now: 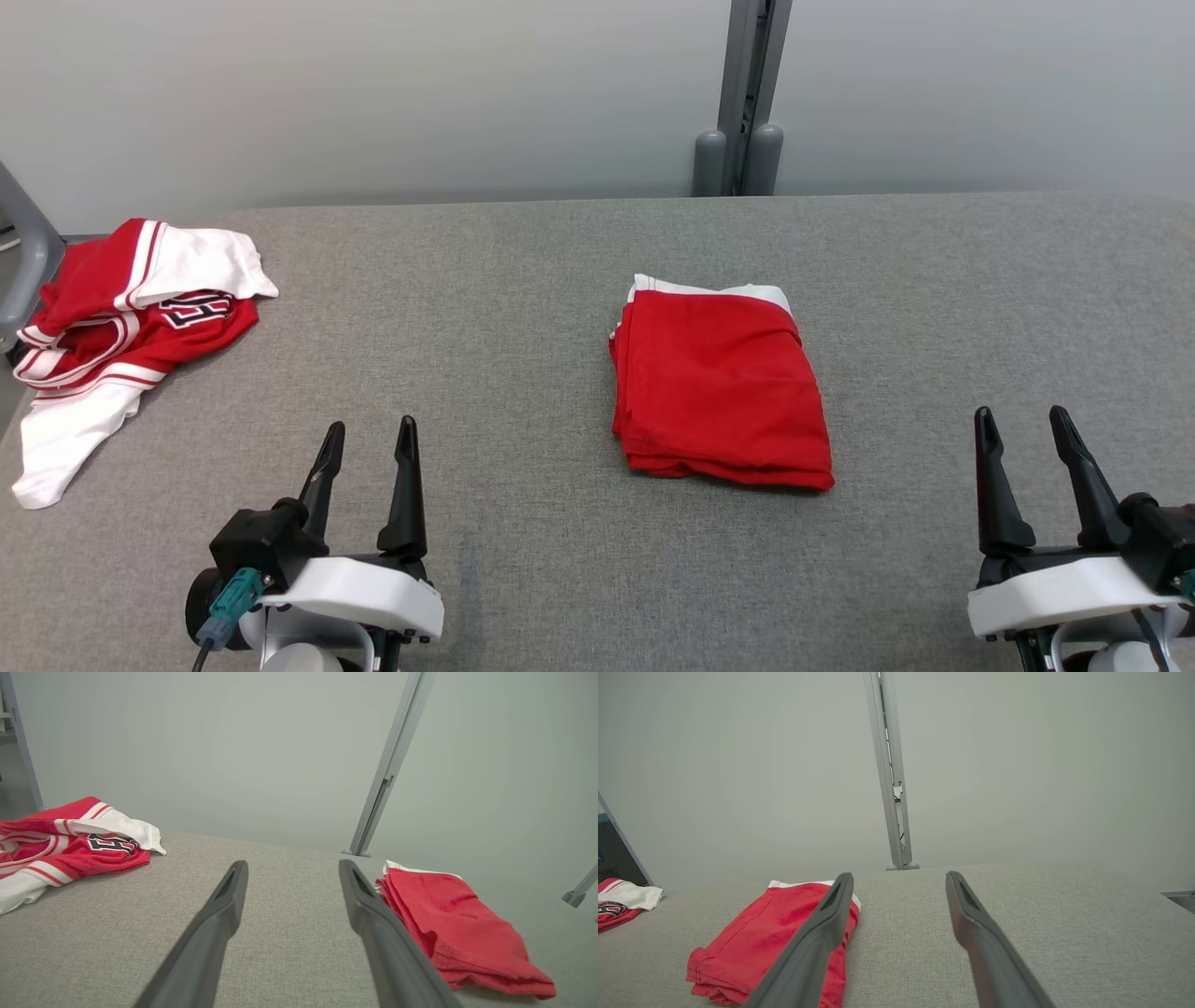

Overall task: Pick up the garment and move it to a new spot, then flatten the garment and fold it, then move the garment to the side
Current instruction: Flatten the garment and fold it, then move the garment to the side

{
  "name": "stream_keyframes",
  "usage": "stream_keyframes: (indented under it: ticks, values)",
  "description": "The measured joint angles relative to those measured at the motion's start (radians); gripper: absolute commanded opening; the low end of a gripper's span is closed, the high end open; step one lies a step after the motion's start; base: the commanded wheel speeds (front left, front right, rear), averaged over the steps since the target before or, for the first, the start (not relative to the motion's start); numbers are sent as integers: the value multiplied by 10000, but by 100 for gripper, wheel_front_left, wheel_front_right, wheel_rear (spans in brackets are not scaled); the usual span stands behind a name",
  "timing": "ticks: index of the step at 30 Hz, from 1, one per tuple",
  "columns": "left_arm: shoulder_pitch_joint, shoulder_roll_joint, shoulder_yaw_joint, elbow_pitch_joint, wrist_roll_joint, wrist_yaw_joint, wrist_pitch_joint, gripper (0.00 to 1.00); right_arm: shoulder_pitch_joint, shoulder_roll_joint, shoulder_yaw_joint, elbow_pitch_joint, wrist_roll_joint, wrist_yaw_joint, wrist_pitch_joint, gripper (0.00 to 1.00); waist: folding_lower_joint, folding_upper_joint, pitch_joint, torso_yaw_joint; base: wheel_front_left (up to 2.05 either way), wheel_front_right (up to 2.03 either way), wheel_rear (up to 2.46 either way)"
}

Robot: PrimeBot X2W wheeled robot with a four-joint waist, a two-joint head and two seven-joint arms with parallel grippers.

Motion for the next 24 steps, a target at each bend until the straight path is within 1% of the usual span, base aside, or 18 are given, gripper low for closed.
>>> stream_keyframes:
  ticks: [8,11,12,13,15,18,24]
  values:
    - [-42,-15,77,119,115,-79,0,100,-133,2,119,349,4,0,0,100,0,0,107,87,0,0,0]
    - [-126,-23,79,138,167,-111,0,100,-507,-2,134,798,-81,0,483,100,0,-1,188,165,0,0,0]
    - [-179,-27,75,132,190,-117,0,100,-662,-67,230,953,-31,0,805,100,0,0,216,196,0,0,0]
    - [-179,-27,75,132,190,-117,0,100,-662,-67,230,953,-31,0,805,100,0,0,216,196,0,0,0]
    - [-232,-27,79,92,213,-140,0,100,-993,-372,493,1218,209,2,1519,100,0,0,292,266,0,0,0]
    - [-285,-29,54,88,255,-167,0,100,-1699,-1039,746,1490,669,0,2424,100,0,0,432,399,0,0,0]
    - [-558,-33,15,-90,284,-178,0,100,-2944,-2113,1693,2115,2395,0,4493,100,0,0,886,774,0,0,0]
